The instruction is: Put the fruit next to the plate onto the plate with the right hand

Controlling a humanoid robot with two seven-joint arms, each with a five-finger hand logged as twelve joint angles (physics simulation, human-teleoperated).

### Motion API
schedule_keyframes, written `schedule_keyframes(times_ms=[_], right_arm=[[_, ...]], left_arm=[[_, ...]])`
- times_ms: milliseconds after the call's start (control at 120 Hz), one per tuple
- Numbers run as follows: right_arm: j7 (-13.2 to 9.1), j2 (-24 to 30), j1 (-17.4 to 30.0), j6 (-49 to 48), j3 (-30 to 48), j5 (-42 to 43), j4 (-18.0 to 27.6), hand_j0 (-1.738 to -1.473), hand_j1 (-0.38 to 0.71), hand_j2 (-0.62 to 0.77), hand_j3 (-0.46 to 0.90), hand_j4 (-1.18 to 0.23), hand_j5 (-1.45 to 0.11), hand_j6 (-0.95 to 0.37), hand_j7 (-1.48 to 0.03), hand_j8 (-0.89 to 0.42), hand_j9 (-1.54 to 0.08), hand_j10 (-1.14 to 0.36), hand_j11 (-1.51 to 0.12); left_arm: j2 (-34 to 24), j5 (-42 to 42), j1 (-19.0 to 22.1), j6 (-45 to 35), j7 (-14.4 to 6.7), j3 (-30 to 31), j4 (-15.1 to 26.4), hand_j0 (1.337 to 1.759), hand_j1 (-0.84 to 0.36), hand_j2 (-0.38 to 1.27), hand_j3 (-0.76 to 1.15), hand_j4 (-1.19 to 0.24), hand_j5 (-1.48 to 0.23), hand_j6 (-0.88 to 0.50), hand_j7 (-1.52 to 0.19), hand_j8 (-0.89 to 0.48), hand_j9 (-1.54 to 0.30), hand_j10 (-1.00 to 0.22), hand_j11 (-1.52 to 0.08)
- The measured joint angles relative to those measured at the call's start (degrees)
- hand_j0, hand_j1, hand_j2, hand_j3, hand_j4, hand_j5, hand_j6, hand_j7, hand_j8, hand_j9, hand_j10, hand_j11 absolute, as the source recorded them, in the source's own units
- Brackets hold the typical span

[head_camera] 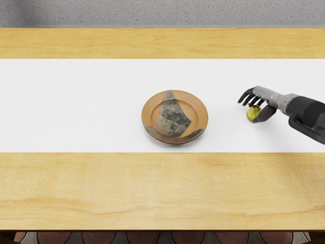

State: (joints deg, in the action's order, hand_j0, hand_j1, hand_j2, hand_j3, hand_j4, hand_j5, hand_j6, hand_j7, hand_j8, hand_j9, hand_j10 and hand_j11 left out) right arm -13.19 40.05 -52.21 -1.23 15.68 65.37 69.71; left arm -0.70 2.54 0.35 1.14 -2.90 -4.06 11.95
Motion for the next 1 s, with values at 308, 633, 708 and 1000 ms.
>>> schedule_keyframes(times_ms=[308,633,708,1000], right_arm=[[1.38,-0.16,1.44,1.02,0.47,0.02,-0.02,-1.658,0.24,0.02,0.0,-0.53,-0.66,-0.53,-0.67,-0.5,-0.67,-0.52,-0.68],[1.48,-0.38,1.4,0.96,2.16,-0.54,0.34,-1.657,0.28,0.22,0.0,-0.62,-0.8,-0.62,-0.8,-0.51,-0.8,-0.53,-0.8],[1.48,-0.35,1.38,0.83,2.64,-0.58,0.84,-1.657,0.28,0.24,0.0,-0.63,-0.82,-0.63,-0.82,-0.51,-0.82,-0.53,-0.82],[1.28,-0.05,1.35,0.28,5.01,-0.71,5.33,-1.657,0.27,0.25,0.0,-0.64,-0.86,-0.65,-0.84,-0.51,-0.85,-0.53,-0.85]], left_arm=[[0.0,-0.01,0.0,0.0,0.0,0.0,0.0,1.658,0.35,0.0,0.0,0.0,0.0,0.0,0.0,0.0,0.0,0.0,0.0],[0.0,-0.01,0.0,0.0,0.0,0.0,0.0,1.658,0.35,0.0,0.0,0.0,0.0,0.0,0.0,0.0,0.0,0.0,0.0],[0.0,0.0,0.0,0.0,0.0,0.0,0.0,1.658,0.35,0.0,0.0,0.0,0.0,0.0,0.0,0.0,0.0,0.0,0.0],[0.0,-0.01,0.0,0.0,0.0,0.0,0.0,1.658,0.35,0.0,0.0,0.0,0.0,0.0,0.0,0.0,0.0,0.0,0.0]])
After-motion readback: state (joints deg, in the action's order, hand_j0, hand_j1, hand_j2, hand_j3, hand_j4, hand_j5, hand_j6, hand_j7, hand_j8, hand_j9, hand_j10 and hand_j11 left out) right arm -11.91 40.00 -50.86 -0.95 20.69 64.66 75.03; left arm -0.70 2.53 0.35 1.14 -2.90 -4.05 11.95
